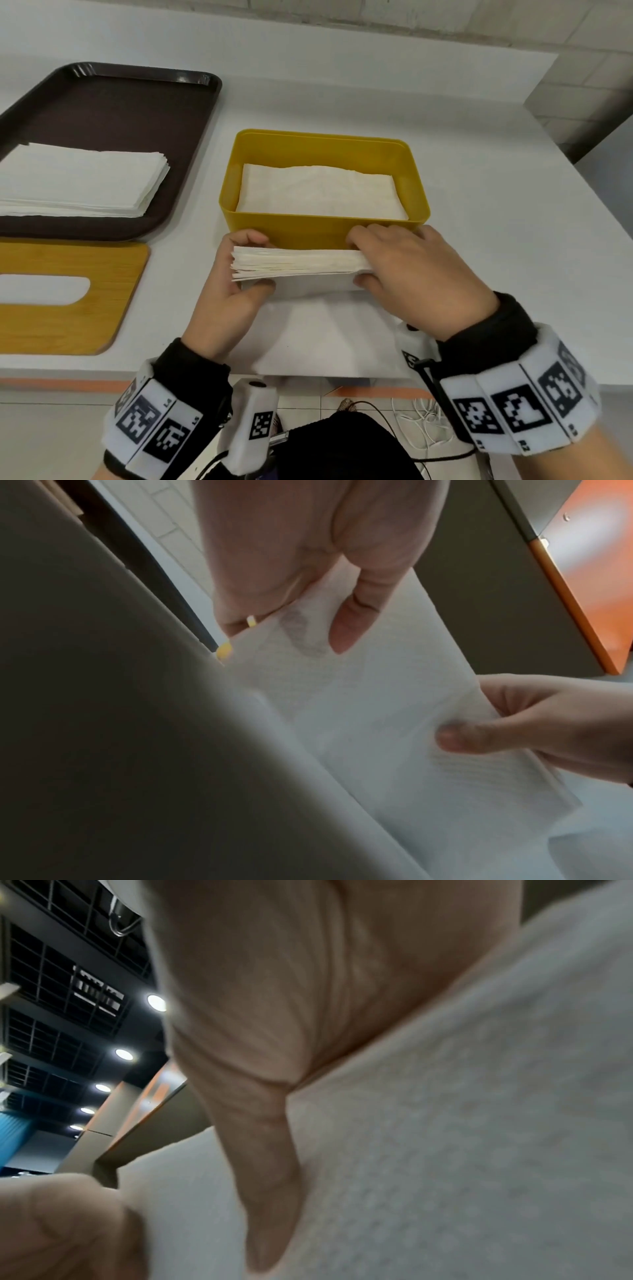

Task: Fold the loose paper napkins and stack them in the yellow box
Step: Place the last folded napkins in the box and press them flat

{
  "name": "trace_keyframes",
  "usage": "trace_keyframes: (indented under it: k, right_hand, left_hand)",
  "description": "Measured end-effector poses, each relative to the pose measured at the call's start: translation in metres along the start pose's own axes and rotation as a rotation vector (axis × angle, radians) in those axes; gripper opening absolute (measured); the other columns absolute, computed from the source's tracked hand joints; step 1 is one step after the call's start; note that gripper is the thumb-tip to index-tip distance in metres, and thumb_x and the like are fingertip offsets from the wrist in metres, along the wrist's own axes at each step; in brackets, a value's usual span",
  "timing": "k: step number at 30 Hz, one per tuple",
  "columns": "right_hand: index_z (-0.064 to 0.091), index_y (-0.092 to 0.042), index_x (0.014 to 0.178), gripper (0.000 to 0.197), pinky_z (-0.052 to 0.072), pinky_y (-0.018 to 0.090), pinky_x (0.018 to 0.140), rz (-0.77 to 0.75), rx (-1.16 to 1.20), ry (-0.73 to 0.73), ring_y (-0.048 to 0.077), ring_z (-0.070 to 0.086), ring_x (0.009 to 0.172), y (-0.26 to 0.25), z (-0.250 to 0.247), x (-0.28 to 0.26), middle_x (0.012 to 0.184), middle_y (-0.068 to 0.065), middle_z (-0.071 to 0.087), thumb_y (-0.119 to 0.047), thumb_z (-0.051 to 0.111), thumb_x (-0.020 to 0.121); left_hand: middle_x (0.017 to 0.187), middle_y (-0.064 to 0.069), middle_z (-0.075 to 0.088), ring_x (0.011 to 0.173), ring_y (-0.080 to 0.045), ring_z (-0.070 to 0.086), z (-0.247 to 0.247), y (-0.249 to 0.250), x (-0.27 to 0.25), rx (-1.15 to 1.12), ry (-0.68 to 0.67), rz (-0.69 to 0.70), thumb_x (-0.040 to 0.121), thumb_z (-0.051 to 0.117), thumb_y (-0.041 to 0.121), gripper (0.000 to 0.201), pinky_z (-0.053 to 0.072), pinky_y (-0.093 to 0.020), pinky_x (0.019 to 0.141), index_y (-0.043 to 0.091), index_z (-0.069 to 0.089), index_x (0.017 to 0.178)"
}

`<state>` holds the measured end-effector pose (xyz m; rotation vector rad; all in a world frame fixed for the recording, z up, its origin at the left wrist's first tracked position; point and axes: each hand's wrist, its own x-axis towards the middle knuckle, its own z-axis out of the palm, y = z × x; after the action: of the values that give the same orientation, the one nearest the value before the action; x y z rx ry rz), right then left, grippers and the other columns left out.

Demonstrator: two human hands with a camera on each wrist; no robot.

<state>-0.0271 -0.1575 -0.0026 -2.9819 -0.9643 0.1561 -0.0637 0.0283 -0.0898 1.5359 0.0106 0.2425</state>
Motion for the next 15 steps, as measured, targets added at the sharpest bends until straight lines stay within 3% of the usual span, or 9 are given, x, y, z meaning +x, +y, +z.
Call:
trace_keyframes:
  k: [4, 6, 9, 11, 15]
  right_hand:
    - [0.033, -0.025, 0.118, 0.023, 0.023, 0.03, 0.077, -0.038, -0.004, 0.037, 0.016, 0.046, 0.106, -0.005, 0.007, 0.007, 0.11, -0.008, 0.048, -0.034, 0.035, 0.097]
    - [0.033, -0.026, 0.118, 0.026, 0.021, 0.029, 0.076, -0.046, 0.006, 0.045, 0.016, 0.045, 0.108, -0.005, 0.005, 0.009, 0.111, -0.008, 0.047, -0.038, 0.037, 0.096]
    - [0.034, -0.026, 0.117, 0.028, 0.025, 0.028, 0.076, -0.078, 0.016, 0.045, 0.015, 0.046, 0.109, -0.006, 0.001, 0.013, 0.113, -0.008, 0.048, -0.042, 0.039, 0.095]
    - [0.036, -0.025, 0.116, 0.026, 0.025, 0.028, 0.073, -0.112, -0.006, 0.028, 0.017, 0.05, 0.105, -0.007, 0.002, 0.016, 0.111, -0.007, 0.05, -0.041, 0.039, 0.095]
    - [0.037, -0.024, 0.118, 0.027, 0.028, 0.028, 0.067, -0.149, -0.028, 0.022, 0.018, 0.054, 0.099, -0.007, 0.002, 0.021, 0.108, -0.005, 0.052, -0.04, 0.039, 0.096]
  left_hand:
    - [0.087, 0.017, 0.067, 0.086, 0.002, 0.06, -0.004, 0.0, 0.001, 0.016, -0.01, -0.009, 0.061, 0.062, 0.017, 0.035, 0.046, -0.011, 0.076, 0.023, 0.056, 0.095]
    - [0.088, 0.025, 0.067, 0.087, 0.007, 0.06, -0.003, -0.001, 0.0, 0.041, -0.02, -0.013, 0.066, 0.059, 0.015, 0.031, 0.044, -0.007, 0.077, 0.023, 0.057, 0.096]
    - [0.08, 0.022, 0.065, 0.08, 0.006, 0.058, -0.002, -0.002, 0.001, 0.036, -0.004, -0.031, 0.068, 0.05, 0.008, 0.026, 0.045, -0.009, 0.076, 0.02, 0.056, 0.09]
    - [0.08, 0.02, 0.064, 0.081, 0.004, 0.057, -0.003, -0.003, 0.001, 0.012, -0.006, -0.04, 0.066, 0.054, 0.011, 0.026, 0.044, -0.01, 0.076, 0.02, 0.054, 0.091]
    - [0.108, 0.009, 0.066, 0.105, -0.004, 0.06, -0.002, -0.001, 0.001, 0.076, -0.098, -0.003, 0.07, 0.058, 0.027, 0.043, 0.043, -0.014, 0.087, 0.015, 0.057, 0.111]
